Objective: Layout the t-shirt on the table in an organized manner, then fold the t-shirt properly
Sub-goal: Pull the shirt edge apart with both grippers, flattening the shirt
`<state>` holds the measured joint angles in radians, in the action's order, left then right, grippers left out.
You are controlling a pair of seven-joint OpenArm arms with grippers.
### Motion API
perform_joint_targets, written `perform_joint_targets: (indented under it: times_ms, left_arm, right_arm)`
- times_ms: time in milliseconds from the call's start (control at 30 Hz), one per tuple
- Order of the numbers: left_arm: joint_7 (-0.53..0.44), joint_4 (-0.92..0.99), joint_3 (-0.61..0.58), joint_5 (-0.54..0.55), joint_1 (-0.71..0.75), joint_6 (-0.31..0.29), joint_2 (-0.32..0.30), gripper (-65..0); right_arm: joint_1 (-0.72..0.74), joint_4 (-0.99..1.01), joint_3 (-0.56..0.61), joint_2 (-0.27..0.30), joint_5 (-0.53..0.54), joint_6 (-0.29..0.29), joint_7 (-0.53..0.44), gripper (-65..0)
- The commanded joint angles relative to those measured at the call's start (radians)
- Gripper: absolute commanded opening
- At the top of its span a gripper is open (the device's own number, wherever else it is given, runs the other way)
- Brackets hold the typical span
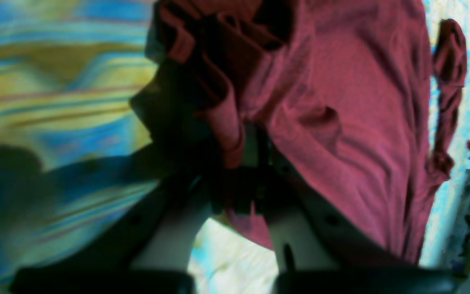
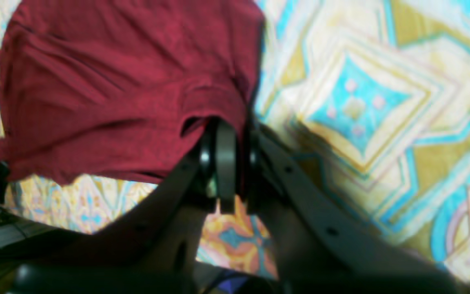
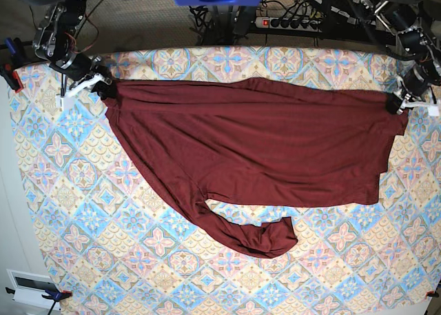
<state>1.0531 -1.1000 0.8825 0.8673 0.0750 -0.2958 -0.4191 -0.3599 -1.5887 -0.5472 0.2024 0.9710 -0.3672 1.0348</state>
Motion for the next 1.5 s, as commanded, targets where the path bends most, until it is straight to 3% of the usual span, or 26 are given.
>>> perform_joint_targets:
  times_ms: [0, 333, 500, 667, 1267, 1367, 1467]
  left_arm:
    - [-0.004, -0.009, 0.004, -0.007, 0.001, 0.010, -0.027, -65.0]
    - [-0.003, -0.009, 0.004, 0.028, 0.076, 0.008, -0.080, -65.0]
    - [-0.003, -0.012, 0.004, 0.080, 0.138, 0.008, -0.082, -65.0]
    - [-0.004, -0.131, 0.005, 0.086, 0.220, 0.008, -0.079, -65.0]
    - [-0.003, -0.139, -0.001, 0.077, 0.254, 0.008, -0.077, -64.7]
    - [0.020, -0.139, -0.001, 0.079, 0.254, 0.008, -0.077, -61.0]
    - [0.068, -0.142, -0.001, 0.085, 0.251, 0.008, -0.080, -52.0]
  right_arm:
    - [-0.012, -0.017, -0.009, 0.018, 0.009, -0.006, 0.006, -63.1]
    - [-0.060, -0.098, -0.011, 0.019, 0.009, -0.006, 0.017, -63.7]
    - [-0.061, -0.097, -0.011, 0.019, 0.009, -0.006, 0.017, -63.9]
    - [-0.061, -0.095, -0.011, 0.019, 0.007, -0.005, 0.017, -63.7]
    - [-0.097, -0.097, -0.011, 0.016, 0.006, -0.002, 0.014, -62.8]
    - [-0.097, -0.097, -0.011, 0.016, 0.004, -0.002, 0.012, -59.5]
    - [-0.097, -0.097, -0.011, 0.016, 0.004, 0.000, 0.012, -55.3]
